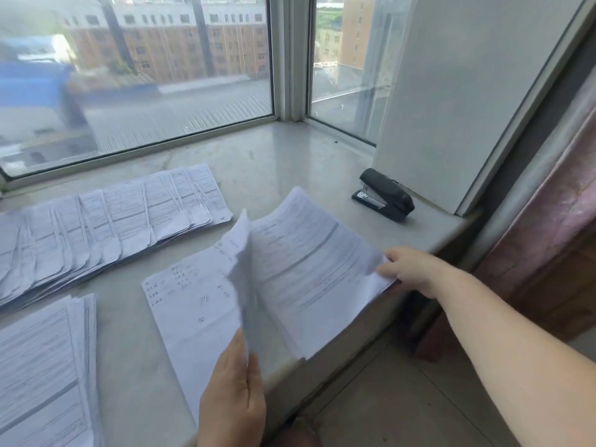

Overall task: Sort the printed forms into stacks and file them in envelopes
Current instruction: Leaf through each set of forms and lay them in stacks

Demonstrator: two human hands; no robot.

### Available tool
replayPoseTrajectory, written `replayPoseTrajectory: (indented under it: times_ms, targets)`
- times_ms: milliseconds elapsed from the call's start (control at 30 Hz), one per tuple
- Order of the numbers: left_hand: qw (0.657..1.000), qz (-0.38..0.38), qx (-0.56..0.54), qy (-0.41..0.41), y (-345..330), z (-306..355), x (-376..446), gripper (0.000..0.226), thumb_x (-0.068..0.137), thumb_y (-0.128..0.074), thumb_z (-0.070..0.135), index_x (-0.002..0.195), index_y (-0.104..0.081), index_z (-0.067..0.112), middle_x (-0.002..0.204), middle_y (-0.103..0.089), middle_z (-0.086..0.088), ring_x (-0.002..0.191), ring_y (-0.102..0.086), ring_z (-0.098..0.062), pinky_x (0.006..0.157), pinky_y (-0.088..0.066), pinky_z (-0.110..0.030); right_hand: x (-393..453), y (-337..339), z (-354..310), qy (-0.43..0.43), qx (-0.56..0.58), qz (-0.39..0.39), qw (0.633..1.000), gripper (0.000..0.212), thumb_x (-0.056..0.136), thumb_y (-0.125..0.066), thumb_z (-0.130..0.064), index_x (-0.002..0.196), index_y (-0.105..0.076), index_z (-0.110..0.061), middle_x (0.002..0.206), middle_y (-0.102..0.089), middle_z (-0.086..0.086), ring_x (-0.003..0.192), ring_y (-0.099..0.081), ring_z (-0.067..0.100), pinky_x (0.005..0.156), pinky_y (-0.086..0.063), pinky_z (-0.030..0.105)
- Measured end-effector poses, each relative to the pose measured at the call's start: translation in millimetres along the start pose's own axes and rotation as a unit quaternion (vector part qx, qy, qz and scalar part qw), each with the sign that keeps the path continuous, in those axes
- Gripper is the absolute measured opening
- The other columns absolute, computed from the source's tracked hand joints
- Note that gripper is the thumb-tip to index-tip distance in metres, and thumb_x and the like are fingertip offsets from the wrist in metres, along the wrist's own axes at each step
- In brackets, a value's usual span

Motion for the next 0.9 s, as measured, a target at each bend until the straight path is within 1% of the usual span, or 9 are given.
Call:
replayPoseTrajectory:
  times_ms: [100, 167, 333, 433, 533, 600, 667, 800, 900]
  targets:
    - [0.989, -0.102, 0.089, -0.057, -17, 20, 4, 0.072, 0.095, -0.042, 0.016, 0.136, -0.002, 0.058, 0.14, -0.016, 0.039, 0.129, -0.026, 0.01, 0.09, -0.035, -0.018, -3, -38, -4, -0.015, 0.082, -0.07, 0.994, 0.026, 0.091, -0.048, 0.004, 0.109, -0.065, -0.002, 0.101, -0.07, 0.015, 0.086, -0.064, 0.024, 0.066, -0.053, 0.029]
    - [0.97, -0.165, 0.161, -0.073, -32, 20, 10, 0.081, 0.093, -0.036, 0.014, 0.138, 0.015, 0.058, 0.15, 0.001, 0.035, 0.14, -0.012, 0.003, 0.093, -0.036, -0.017, -1, -45, -3, -0.025, 0.114, -0.063, 0.991, 0.027, 0.09, -0.047, 0.005, 0.107, -0.066, -0.004, 0.102, -0.07, 0.015, 0.085, -0.065, 0.025, 0.069, -0.055, 0.032]
    - [0.914, -0.267, 0.291, -0.087, -55, 18, 17, 0.063, 0.091, -0.041, 0.048, 0.146, -0.011, 0.042, 0.158, -0.005, 0.008, 0.143, -0.011, -0.02, 0.1, -0.038, -0.033, -2, -39, 4, -0.048, 0.163, -0.004, 0.985, 0.018, 0.093, -0.051, -0.002, 0.107, -0.063, -0.002, 0.101, -0.069, 0.013, 0.082, -0.068, 0.021, 0.062, -0.058, 0.032]
    - [0.902, -0.277, 0.316, -0.097, -53, 18, 22, 0.072, 0.081, -0.043, 0.071, 0.142, -0.02, 0.039, 0.153, -0.014, 0.006, 0.137, -0.021, -0.019, 0.094, -0.041, -0.035, -20, -9, -3, -0.02, 0.047, 0.173, 0.984, 0.016, 0.092, -0.054, -0.014, 0.107, -0.06, -0.011, 0.103, -0.063, 0.006, 0.091, -0.06, 0.023, 0.076, -0.052, 0.034]
    - [0.929, -0.272, 0.234, -0.089, -39, 23, 19, 0.077, 0.08, -0.039, 0.077, 0.144, -0.025, 0.036, 0.156, -0.014, 0.01, 0.141, -0.018, -0.012, 0.105, -0.033, -0.032, -70, -9, -38, 0.087, 0.0, 0.289, 0.953, 0.005, 0.092, -0.054, -0.02, 0.088, -0.057, -0.02, 0.084, -0.061, -0.006, 0.077, -0.054, 0.015, 0.061, -0.039, 0.025]
    - [0.955, -0.229, 0.163, -0.093, -15, 25, 11, 0.068, 0.085, -0.038, 0.07, 0.144, -0.027, 0.038, 0.156, -0.015, 0.015, 0.142, -0.016, -0.005, 0.11, -0.025, -0.024, -103, -44, -63, 0.159, 0.024, 0.243, 0.957, 0.017, 0.091, -0.056, -0.021, 0.074, -0.055, -0.024, 0.066, -0.059, -0.014, 0.065, -0.053, 0.003, 0.055, -0.037, 0.014]
    - [0.968, -0.182, 0.134, -0.112, 19, 19, -3, 0.057, 0.089, -0.041, 0.061, 0.142, -0.032, 0.04, 0.153, -0.021, 0.019, 0.139, -0.02, 0.0, 0.109, -0.022, -0.019, -131, -98, -83, 0.198, 0.033, 0.137, 0.97, 0.022, 0.091, -0.058, -0.024, 0.069, -0.056, -0.024, 0.062, -0.06, -0.018, 0.06, -0.054, -0.001, 0.056, -0.04, 0.009]
    - [0.982, -0.113, 0.13, -0.077, 98, -25, -32, 0.043, 0.088, -0.059, 0.042, 0.13, -0.051, 0.037, 0.141, -0.04, 0.021, 0.131, -0.037, 0.0, 0.103, -0.031, -0.019, -172, -209, -103, 0.175, 0.075, -0.085, 0.978, 0.016, 0.092, -0.059, -0.024, 0.08, -0.065, -0.015, 0.061, -0.067, -0.006, 0.053, -0.061, 0.007, 0.055, -0.049, 0.016]
    - [0.984, -0.087, 0.153, -0.021, 154, -72, -49, 0.034, 0.087, -0.062, 0.031, 0.121, -0.059, 0.03, 0.128, -0.048, 0.02, 0.123, -0.045, -0.004, 0.098, -0.032, -0.016, -193, -272, -115, 0.152, 0.032, -0.164, 0.974, 0.014, 0.095, -0.056, -0.026, 0.083, -0.063, -0.02, 0.066, -0.07, -0.004, 0.057, -0.065, 0.008, 0.058, -0.052, 0.016]
Point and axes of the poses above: each hand's wrist, its own x-axis towards the middle knuckle, its own y-axis out of the back of the hand, z = x × y, the point moved 8 cm from there along x, towards the middle knuckle
